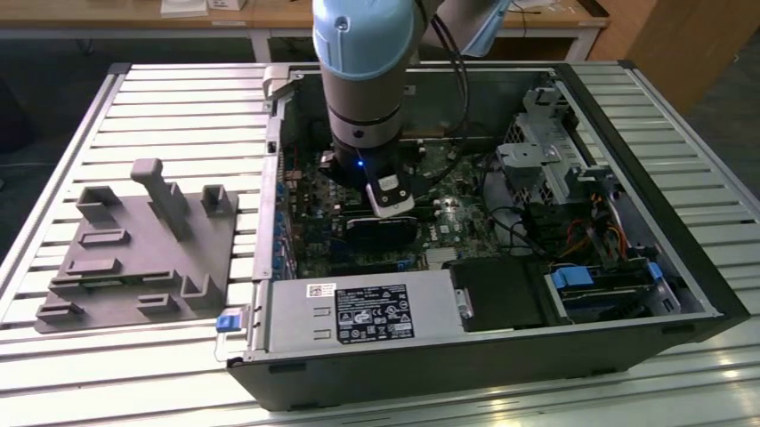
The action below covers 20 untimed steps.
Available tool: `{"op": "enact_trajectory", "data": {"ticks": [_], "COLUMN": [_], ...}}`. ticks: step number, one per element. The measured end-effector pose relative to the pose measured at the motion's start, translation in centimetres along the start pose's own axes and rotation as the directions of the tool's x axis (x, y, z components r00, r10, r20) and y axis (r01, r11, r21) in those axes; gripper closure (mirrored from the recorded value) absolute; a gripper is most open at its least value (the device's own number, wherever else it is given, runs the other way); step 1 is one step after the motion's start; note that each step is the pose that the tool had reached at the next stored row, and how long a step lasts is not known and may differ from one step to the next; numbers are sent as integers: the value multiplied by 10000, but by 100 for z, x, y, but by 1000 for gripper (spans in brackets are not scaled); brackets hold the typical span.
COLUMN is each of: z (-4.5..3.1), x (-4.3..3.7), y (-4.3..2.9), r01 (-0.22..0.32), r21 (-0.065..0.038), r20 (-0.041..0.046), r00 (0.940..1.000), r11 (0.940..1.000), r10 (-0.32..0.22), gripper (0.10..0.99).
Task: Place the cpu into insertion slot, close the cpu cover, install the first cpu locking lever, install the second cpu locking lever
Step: 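Install the second cpu locking lever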
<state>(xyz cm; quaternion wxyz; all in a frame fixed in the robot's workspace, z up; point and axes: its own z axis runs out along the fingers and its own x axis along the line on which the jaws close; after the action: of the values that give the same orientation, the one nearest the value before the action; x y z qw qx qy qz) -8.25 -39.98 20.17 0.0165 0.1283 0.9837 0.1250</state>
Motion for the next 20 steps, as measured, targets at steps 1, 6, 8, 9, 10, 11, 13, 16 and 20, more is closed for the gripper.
{"op": "enact_trajectory", "data": {"ticks": [1, 6, 8, 9, 10, 11, 13, 16, 20], "z": [8, 52, 63, 67, 72, 77, 88, 102, 127], "x": [5, 28, 38, 45, 52, 58, 65, 72, 81], "y": [-4, -21, -27, -30, -33, -36, -40, -46, -55], "r01": [3, 9, 10, 10, 9, 9, 10, 11, 16], "r21": [-63, -253, -314, -338, -355, -376, -413, -435, -437], "r20": [-18, -71, -88, -94, -100, -105, -115, -120, -124], "r00": [10000, 10000, 10000, 10000, 9999, 9999, 9999, 9999, 9999], "r11": [10000, 9997, 9995, 9994, 9994, 9993, 9991, 9991, 9990], "r10": [-3, -11, -13, -13, -13, -13, -14, -16, -21], "gripper": [980, 980, 980, 980, 980, 980, 980, 980, 980]}}
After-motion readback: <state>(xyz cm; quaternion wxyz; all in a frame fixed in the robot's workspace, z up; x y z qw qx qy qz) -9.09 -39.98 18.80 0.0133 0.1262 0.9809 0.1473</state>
